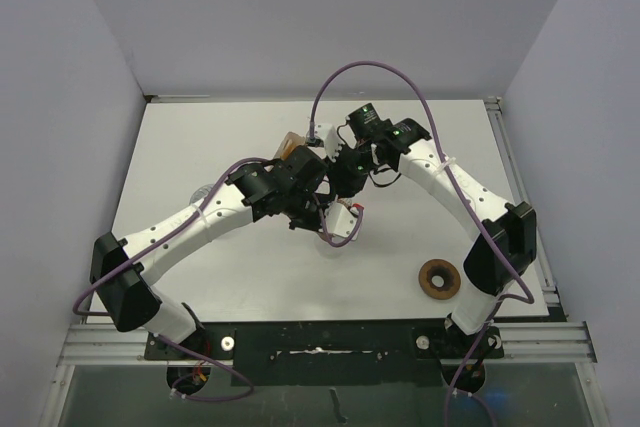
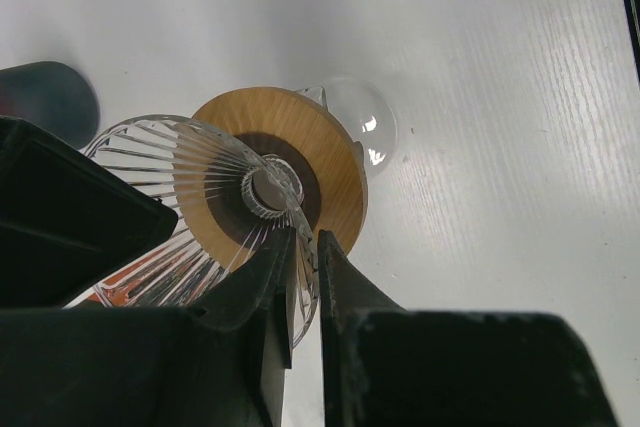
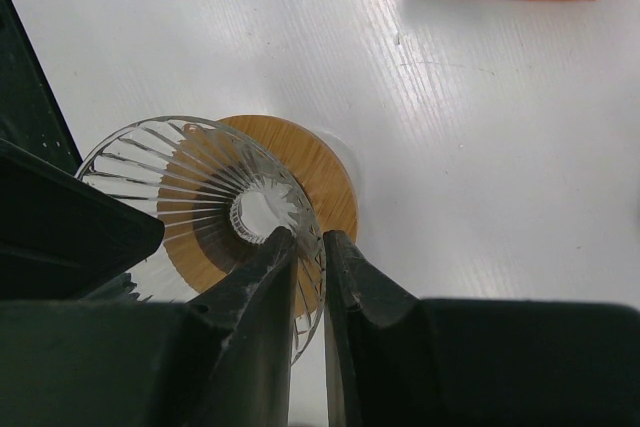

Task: Place the coffee filter in the dripper
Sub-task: Place the coffee dripper in the dripper holder.

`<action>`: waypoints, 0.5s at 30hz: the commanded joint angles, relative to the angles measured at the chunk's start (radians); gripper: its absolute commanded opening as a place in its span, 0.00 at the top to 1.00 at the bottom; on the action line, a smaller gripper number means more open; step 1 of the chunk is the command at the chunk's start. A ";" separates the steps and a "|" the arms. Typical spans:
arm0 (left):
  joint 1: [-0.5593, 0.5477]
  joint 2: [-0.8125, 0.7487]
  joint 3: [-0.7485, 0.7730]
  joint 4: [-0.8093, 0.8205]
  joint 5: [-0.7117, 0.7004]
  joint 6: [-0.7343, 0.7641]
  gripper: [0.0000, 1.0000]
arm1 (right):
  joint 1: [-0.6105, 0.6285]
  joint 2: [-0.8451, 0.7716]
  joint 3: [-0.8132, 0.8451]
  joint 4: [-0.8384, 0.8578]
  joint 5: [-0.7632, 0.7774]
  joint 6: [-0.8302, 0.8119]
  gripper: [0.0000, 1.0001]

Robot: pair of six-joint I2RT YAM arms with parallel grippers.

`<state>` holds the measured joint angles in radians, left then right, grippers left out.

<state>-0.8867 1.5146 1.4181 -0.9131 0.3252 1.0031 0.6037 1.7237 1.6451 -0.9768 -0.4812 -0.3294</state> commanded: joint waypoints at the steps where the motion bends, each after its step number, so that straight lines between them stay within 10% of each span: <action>1: 0.028 0.018 -0.021 -0.035 -0.018 -0.036 0.97 | 0.005 -0.004 -0.044 -0.058 0.097 -0.036 0.86; 15: 0.032 0.024 -0.025 -0.038 -0.015 -0.041 0.97 | 0.005 -0.003 -0.062 -0.054 0.109 -0.037 0.86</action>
<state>-0.8818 1.5150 1.4170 -0.9127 0.3351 1.0016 0.6041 1.7119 1.6260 -0.9577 -0.4793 -0.3294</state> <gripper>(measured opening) 0.069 0.149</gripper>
